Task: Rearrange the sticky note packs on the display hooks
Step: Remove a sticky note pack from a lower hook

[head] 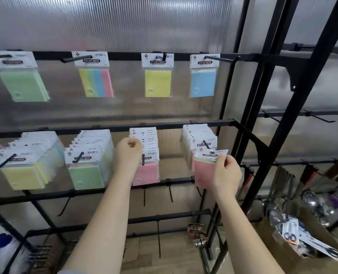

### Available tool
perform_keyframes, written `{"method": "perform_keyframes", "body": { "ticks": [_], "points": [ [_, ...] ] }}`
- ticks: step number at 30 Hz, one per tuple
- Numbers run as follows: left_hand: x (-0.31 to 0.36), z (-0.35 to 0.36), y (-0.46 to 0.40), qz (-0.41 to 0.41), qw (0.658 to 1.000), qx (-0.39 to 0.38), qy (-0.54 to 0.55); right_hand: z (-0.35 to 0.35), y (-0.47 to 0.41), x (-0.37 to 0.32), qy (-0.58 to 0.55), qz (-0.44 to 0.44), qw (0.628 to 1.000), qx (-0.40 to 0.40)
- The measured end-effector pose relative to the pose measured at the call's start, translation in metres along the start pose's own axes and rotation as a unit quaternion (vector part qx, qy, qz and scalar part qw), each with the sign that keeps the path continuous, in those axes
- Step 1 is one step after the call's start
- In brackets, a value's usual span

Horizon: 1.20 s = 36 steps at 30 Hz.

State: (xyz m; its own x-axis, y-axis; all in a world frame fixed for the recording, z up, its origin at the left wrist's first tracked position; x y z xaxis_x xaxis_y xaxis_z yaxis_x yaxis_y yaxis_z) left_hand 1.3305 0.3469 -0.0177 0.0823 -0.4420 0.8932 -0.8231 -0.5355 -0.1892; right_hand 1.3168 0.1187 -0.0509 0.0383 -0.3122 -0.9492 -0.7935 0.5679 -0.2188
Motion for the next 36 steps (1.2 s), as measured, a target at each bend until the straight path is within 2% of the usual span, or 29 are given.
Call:
{"method": "perform_keyframes", "body": {
  "ticks": [4,8,13,20,26,28,31,36],
  "points": [
    [-0.026,-0.005,0.008,-0.006,0.999,0.037,-0.019,-0.003,0.013,-0.007,0.012,-0.015,0.999,0.046],
    [-0.047,-0.006,0.017,-0.034,0.999,-0.007,-0.028,-0.002,0.025,-0.015,-0.027,-0.026,0.997,0.064],
    [-0.061,0.001,0.033,-0.008,1.0,-0.026,0.001,0.002,0.033,-0.024,-0.07,-0.042,0.995,0.065],
    [-0.071,0.013,0.048,-0.008,0.997,0.036,0.068,0.001,0.037,-0.032,-0.093,-0.063,0.992,0.063],
    [-0.074,0.026,0.049,-0.028,0.984,-0.065,0.165,-0.001,0.036,-0.035,-0.128,-0.083,0.987,0.042],
    [-0.073,0.029,0.05,-0.027,0.983,-0.07,0.17,-0.001,0.035,-0.035,-0.135,-0.086,0.987,0.036],
    [-0.072,0.028,0.051,-0.016,0.987,-0.032,0.158,-0.002,0.034,-0.037,-0.135,-0.099,0.986,0.026],
    [-0.067,0.017,0.057,0.021,0.99,0.053,0.131,-0.002,0.037,-0.049,-0.121,-0.17,0.978,0.002]
  ]
}}
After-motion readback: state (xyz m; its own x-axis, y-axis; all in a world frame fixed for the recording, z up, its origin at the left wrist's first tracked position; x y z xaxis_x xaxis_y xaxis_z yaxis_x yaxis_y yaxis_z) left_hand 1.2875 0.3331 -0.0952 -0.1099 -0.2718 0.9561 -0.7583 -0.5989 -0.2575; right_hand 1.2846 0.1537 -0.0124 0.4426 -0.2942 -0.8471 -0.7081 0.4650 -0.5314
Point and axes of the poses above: each hand's wrist, its own y-axis away from the middle knuckle, its own z-axis out of the palm, x = y × z, the point moved 1 cm from there along -y, towards the middle knuckle, and after that the axes turned 1 degree about -x, right-handed, at the moved point
